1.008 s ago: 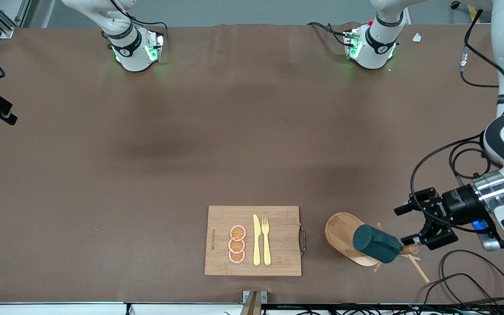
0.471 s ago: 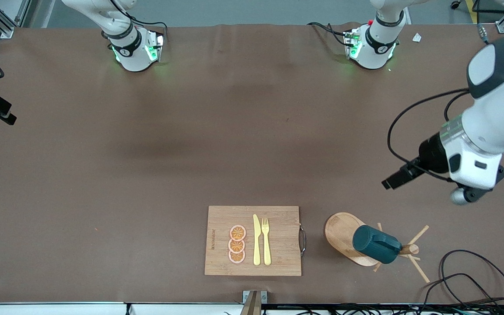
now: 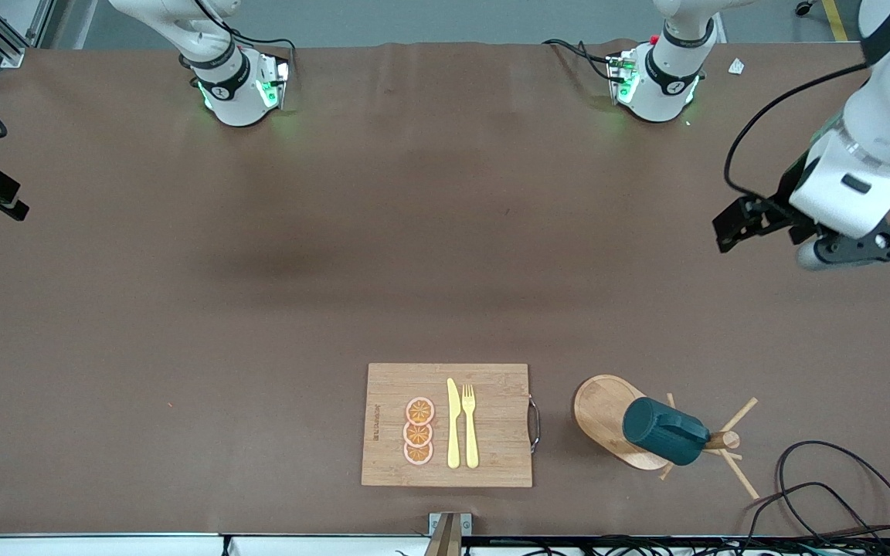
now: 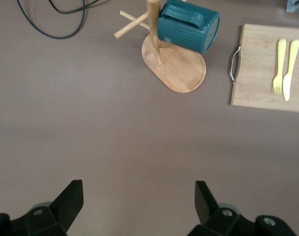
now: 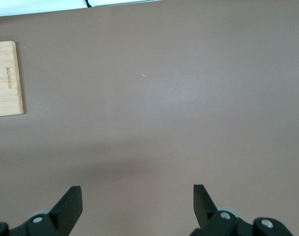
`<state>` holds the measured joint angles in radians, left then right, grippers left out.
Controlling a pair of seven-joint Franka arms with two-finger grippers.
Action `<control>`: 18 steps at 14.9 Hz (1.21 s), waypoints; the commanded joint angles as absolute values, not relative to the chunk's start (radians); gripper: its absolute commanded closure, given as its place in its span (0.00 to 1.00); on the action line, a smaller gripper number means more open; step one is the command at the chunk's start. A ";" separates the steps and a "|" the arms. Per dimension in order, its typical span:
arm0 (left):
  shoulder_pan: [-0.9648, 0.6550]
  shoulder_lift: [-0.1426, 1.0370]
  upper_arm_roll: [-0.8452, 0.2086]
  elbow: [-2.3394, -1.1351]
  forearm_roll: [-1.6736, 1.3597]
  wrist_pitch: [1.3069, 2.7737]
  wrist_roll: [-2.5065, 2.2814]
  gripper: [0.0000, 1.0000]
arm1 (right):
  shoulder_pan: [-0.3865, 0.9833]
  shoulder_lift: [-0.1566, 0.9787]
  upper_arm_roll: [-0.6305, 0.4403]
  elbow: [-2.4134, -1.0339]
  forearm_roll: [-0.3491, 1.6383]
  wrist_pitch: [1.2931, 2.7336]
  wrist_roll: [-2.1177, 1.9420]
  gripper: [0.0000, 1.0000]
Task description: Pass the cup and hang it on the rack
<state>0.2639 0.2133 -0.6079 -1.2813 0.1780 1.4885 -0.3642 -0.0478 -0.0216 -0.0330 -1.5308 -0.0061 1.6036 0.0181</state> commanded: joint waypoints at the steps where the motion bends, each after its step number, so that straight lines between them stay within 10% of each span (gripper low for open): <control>1: 0.163 0.135 -0.482 -1.308 0.175 1.419 -0.293 0.00 | -0.066 -0.017 -0.020 -1.519 0.003 1.594 0.020 0.00; 6: -0.018 0.040 -0.168 -1.382 0.017 1.382 -0.160 0.00 | -0.067 -0.017 -0.021 -1.519 0.003 1.595 0.018 0.00; 18: -0.123 -0.049 -0.049 -1.529 0.009 1.439 -0.138 0.00 | -0.066 -0.017 -0.021 -1.519 0.005 1.597 0.018 0.00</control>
